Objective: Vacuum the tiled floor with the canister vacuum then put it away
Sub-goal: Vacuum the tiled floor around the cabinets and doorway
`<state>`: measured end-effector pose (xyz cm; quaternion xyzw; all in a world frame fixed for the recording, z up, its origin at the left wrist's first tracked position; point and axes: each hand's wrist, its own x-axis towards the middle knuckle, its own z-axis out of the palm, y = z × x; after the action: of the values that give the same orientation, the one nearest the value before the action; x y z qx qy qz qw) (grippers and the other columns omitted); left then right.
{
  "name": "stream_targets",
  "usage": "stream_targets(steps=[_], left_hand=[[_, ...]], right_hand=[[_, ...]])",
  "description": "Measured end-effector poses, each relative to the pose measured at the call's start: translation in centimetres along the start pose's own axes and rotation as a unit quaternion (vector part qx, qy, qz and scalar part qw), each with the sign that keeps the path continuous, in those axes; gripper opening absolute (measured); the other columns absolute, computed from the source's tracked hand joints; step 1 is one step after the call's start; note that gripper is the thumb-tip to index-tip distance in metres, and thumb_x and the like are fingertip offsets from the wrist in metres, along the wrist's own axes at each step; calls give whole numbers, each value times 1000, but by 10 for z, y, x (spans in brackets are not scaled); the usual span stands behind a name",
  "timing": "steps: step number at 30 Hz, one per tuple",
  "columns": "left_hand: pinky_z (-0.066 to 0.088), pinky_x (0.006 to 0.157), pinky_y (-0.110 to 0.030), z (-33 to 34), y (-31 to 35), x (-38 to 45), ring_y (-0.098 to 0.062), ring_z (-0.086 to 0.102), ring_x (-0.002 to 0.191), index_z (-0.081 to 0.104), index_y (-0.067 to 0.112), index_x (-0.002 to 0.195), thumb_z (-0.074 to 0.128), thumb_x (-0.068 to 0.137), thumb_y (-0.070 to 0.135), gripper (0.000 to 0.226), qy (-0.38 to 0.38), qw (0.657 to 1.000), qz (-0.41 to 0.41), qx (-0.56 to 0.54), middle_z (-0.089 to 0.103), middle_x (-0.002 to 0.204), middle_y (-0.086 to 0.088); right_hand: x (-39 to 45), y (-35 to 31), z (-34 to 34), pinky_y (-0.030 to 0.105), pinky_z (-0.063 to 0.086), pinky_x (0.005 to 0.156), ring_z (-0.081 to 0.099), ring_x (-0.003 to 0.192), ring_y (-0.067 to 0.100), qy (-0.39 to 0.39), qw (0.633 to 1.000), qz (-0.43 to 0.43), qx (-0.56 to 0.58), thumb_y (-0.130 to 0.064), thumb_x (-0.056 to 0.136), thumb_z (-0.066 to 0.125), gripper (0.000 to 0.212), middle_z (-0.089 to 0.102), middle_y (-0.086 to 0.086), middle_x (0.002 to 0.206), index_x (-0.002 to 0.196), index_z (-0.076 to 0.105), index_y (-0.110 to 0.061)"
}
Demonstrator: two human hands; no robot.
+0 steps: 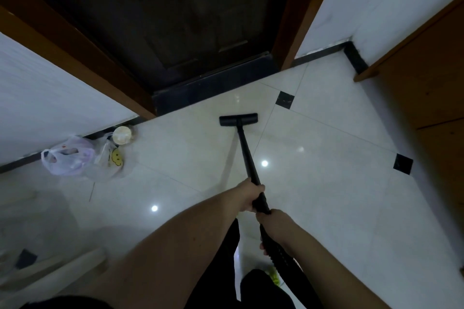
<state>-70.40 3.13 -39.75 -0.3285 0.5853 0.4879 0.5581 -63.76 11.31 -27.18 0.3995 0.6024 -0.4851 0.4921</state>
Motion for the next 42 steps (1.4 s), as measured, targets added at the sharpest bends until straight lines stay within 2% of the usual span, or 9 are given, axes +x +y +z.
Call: stream_targets(steps=[3, 11, 15, 20, 25, 30, 36, 39, 42], left_hand=[[54, 79, -45, 21, -25, -10, -26, 58, 97, 39, 15, 137, 53, 97, 20, 43, 0, 1000, 4, 2, 56, 115, -12], [49, 51, -35, 78, -108, -50, -18, 58, 76, 41, 12, 133, 51, 97, 19, 37, 7, 1000, 1, 15, 57, 92, -6], [49, 51, -34, 102, -136, -62, -17, 57, 75, 40, 12, 132, 50, 98, 19, 36, 5, 1000, 2, 21, 56, 94, -7], [50, 52, -34, 112, -150, -70, -21, 59, 87, 40, 15, 135, 50, 98, 23, 39, 6, 1000, 6, 22, 58, 105, -9], [52, 57, -34, 83, -125, -58, -17, 59, 79, 43, 16, 133, 51, 97, 21, 37, 13, 999, 21, 31, 59, 94, -5], [53, 58, -36, 49, -71, -25, -21, 60, 83, 43, 12, 134, 53, 97, 20, 40, 26, 996, 30, 74, 60, 99, -10], [53, 73, -36, 54, -1, 1, -21, 58, 87, 36, 12, 143, 52, 98, 20, 49, -9, 990, 44, 131, 58, 105, -8], [53, 82, -36, 65, 25, 9, -23, 57, 95, 36, 13, 144, 52, 97, 22, 50, -39, 984, 41, 168, 57, 114, -10], [52, 89, -40, 81, 42, 17, -25, 56, 100, 37, 14, 143, 53, 97, 22, 49, -51, 979, 35, 192, 56, 112, -9]], right_hand=[[-9, 33, -6, 34, 53, 51, 61, 53, 28, -2, 1000, -2, 3, -23, 99, 44, 22, 57, 19, 76, 99, 51, -2], [-47, 128, -12, 22, 47, 50, 60, 51, 20, 14, 997, -22, -77, -22, 95, 47, 21, 60, 11, 73, 92, 57, -4], [-62, 165, -19, 34, 48, 56, 59, 51, 26, 15, 998, -21, -55, -24, 93, 49, 22, 59, 15, 68, 83, 56, -5], [-73, 172, -15, 30, 48, 51, 61, 52, 28, 17, 997, -9, -70, -23, 92, 43, 23, 59, 15, 69, 82, 55, -5], [-57, 140, 0, 32, 56, 59, 63, 60, 24, 30, 997, 3, -74, -29, 95, 47, 24, 62, 7, 70, 76, 56, -18], [-45, 76, 3, 32, 52, 49, 58, 49, 27, 26, 999, 17, 45, -21, 96, 45, 24, 56, 16, 69, 84, 53, -2], [-26, 22, -21, 50, 57, 72, 63, 66, 35, 58, 993, 22, 100, -23, 99, 42, 31, 60, 22, 78, 101, 55, 5], [-15, 11, -34, 46, 57, 68, 62, 64, 34, 75, 988, 27, 131, -23, 101, 41, 29, 60, 20, 76, 88, 53, 1], [2, 12, -47, 48, 58, 81, 68, 81, 36, 100, 986, 25, 129, -28, 96, 44, 28, 65, 18, 86, 82, 55, -7]])
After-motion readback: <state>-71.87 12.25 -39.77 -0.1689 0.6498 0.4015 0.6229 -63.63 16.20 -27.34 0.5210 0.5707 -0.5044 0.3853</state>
